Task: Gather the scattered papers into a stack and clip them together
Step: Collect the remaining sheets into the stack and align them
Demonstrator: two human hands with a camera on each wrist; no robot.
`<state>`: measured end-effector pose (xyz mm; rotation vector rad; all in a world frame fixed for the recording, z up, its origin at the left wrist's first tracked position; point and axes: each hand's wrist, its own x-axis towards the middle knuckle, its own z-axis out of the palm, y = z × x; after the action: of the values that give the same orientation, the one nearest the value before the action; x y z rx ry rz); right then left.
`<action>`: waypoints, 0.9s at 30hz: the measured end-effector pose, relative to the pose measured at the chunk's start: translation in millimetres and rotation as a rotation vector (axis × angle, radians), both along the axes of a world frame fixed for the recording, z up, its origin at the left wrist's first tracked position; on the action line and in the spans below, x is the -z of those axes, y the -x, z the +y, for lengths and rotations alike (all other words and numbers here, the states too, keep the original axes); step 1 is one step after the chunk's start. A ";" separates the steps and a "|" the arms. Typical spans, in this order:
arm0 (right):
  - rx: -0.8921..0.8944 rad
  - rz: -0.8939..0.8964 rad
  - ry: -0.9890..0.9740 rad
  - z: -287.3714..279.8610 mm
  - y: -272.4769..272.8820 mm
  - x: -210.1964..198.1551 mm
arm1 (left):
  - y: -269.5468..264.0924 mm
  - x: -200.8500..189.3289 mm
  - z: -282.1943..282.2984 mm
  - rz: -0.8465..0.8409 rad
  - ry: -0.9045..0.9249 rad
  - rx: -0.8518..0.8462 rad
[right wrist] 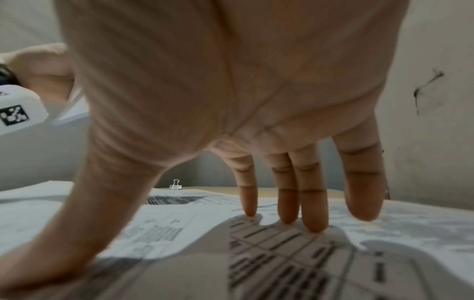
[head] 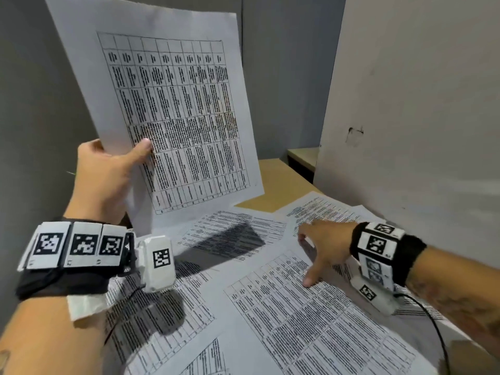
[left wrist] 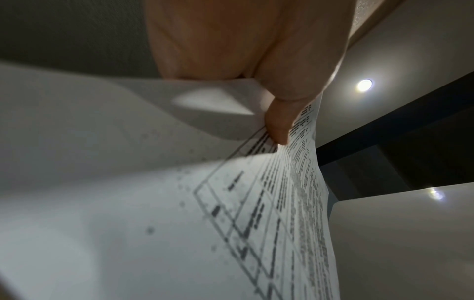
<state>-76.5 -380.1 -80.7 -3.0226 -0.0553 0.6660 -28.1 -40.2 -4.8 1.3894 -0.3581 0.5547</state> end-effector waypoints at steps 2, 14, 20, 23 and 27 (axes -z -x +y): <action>0.041 0.013 -0.042 5.2 -3.1 -1.4 | 4.3 -3.5 4.6 0.006 0.041 -0.005; -0.104 0.041 0.010 33.6 -39.6 -7.1 | 11.4 -7.8 23.9 0.044 0.149 -0.096; -0.190 -0.006 -0.001 41.6 -62.5 -11.6 | 6.0 -14.5 61.2 0.018 0.224 -0.112; -0.221 -0.164 -0.071 50.7 -87.9 -18.5 | 5.6 -15.4 64.8 0.012 0.260 -0.083; -0.235 -0.315 -0.109 80.5 -129.0 -24.2 | 15.0 -17.0 60.9 0.003 0.262 -0.148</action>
<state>52.5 -299.5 -56.5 -3.0083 -0.4475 0.1822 -43.1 20.7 12.2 1.1687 -0.1739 0.6954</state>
